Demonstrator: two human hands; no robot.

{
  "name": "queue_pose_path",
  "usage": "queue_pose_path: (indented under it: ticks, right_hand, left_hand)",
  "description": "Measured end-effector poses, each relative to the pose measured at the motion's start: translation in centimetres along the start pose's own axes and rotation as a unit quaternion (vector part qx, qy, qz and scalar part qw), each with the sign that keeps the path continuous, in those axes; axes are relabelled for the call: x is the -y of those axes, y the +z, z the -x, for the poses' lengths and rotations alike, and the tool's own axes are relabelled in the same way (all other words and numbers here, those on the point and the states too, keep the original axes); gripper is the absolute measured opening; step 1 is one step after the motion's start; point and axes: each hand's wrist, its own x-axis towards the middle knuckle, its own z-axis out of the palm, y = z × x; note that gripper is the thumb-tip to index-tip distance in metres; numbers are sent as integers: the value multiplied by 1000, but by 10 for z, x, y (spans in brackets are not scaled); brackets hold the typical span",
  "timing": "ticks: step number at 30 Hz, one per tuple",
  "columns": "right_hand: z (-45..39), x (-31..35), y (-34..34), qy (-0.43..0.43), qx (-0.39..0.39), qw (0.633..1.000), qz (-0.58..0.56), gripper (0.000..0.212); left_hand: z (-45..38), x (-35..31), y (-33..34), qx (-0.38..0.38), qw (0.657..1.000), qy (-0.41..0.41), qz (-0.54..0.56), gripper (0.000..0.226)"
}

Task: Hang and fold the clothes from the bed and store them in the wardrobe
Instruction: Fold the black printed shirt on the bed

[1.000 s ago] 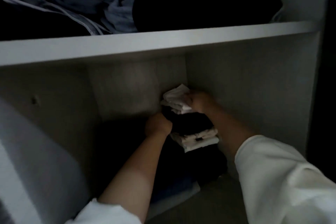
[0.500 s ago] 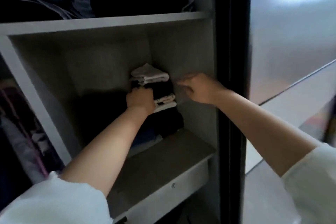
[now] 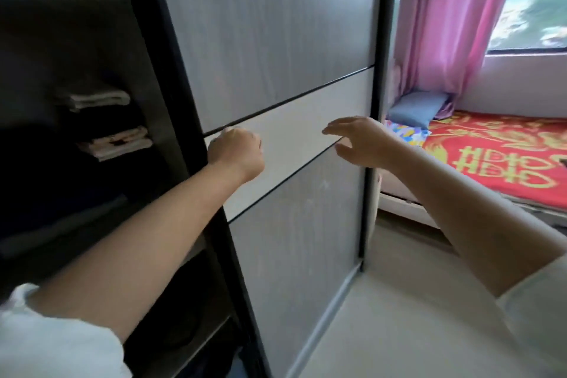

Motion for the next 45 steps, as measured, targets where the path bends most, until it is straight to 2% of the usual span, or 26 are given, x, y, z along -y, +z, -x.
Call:
queue_pose_path:
  ticks: [4,9,15,19,26,28,31,37,45]
  right_hand:
    - [34,-74,-18,100,-7,995,27,42]
    - [59,-197,-24,214,4,976,47,44]
    - [65,-361,-51,355,1,933,63,41]
    - [67,-472,-74,445,2,894,61,40]
    - [99,-651,-94,519,-3,853,54,40]
    - [112,-718,-102,533,-4,844,60,39]
    - [127,-792,-112,539,-27,841,42,36]
    - [146,-961,-130,570,-21,821,2,36]
    - [164,-1172,-126,613,30,789,-21,35]
  left_hand:
    - [-42,-104,24,36,997,59,46,30]
    - [-115,-230,66,77,986,133,71,33]
    - [-239,-380,106,87,962,243,86,39]
    - [-320,-493,116,62,943,304,119,37]
    - [-415,-681,141,67,910,387,129,37]
    - [-446,-750,158,68,907,395,129,37]
    - [-479,-822,171,70,904,404,123,36]
    - [-560,-977,197,88,900,418,89,36]
    - [-659,-1160,271,145,882,442,82,37]
